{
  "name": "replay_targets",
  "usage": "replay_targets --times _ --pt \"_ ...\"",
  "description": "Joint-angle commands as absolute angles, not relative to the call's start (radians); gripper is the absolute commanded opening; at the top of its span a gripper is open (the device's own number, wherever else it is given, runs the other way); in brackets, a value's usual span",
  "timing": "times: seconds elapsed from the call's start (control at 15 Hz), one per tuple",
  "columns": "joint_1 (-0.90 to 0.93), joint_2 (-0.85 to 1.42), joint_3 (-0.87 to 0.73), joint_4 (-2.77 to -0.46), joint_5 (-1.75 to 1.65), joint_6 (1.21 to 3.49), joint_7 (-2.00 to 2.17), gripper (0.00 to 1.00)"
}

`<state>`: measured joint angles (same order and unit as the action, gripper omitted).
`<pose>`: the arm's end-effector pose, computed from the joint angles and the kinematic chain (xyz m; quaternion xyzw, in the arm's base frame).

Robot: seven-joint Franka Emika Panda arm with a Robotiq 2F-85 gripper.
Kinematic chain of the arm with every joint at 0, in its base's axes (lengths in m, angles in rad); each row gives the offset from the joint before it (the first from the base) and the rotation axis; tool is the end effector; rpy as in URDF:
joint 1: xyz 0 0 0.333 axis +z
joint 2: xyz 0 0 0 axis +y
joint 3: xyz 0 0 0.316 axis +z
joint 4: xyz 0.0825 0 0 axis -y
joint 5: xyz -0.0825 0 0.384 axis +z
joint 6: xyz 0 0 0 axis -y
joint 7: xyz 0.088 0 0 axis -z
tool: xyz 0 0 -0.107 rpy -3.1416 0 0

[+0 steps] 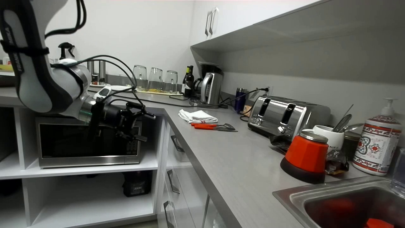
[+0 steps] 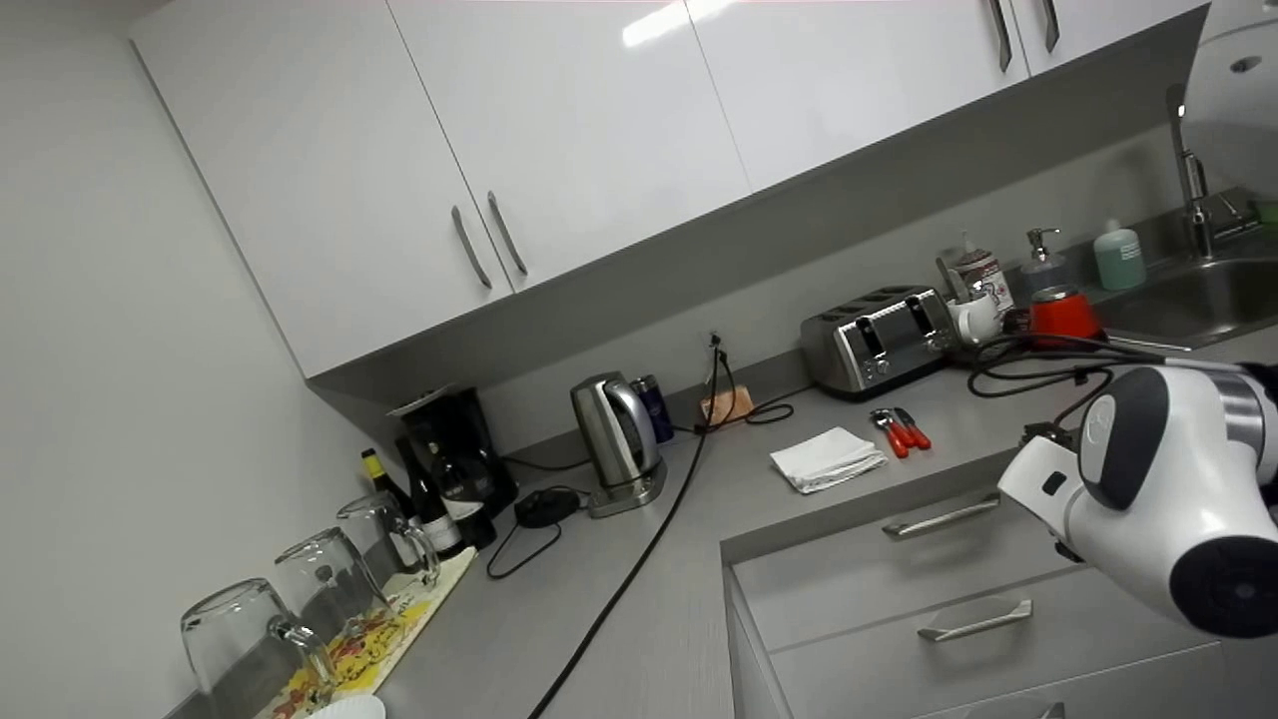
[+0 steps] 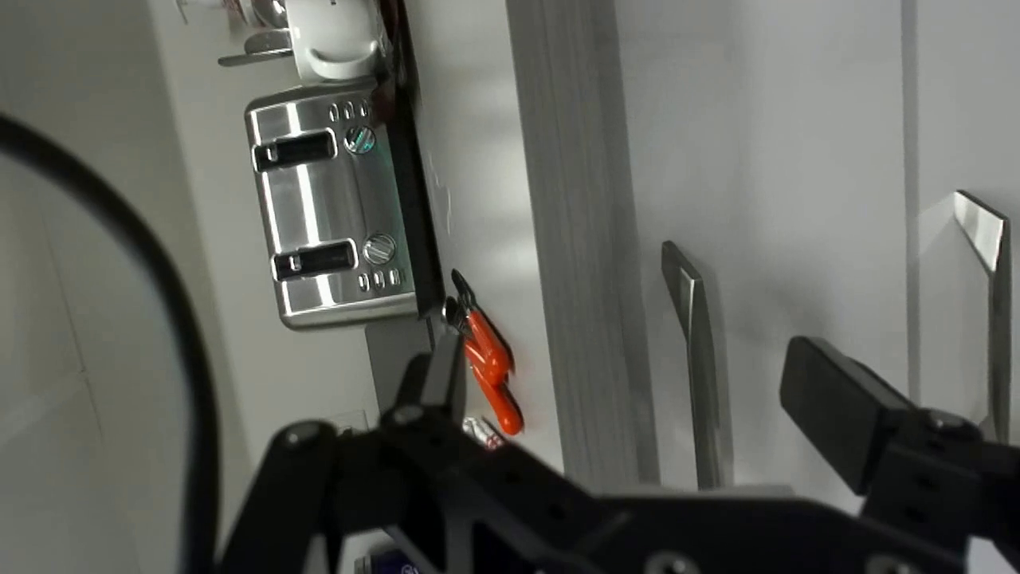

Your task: Open the topmost drawer, remove a red mug from it, put the mug on the counter, and then close the drawer

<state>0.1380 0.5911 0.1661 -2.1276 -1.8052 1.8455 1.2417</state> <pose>0.5376 0.0912 0.1341 0.7642 0.1889 0.2206 0.5760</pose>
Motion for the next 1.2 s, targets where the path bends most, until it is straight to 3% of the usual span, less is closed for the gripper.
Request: replay_targets --times 0.0,0.33,0.4,1.13 --pt "0.168 0.73 0.153 -2.01 -1.853 1.755 1.251 1.0" --pt "0.151 0.829 0.167 -1.866 -1.757 1.717 1.222 1.0" --pt "0.148 0.781 0.167 -1.941 -1.795 1.749 1.246 1.0" --pt "0.171 0.866 0.148 -1.854 -1.818 1.71 1.252 1.0"
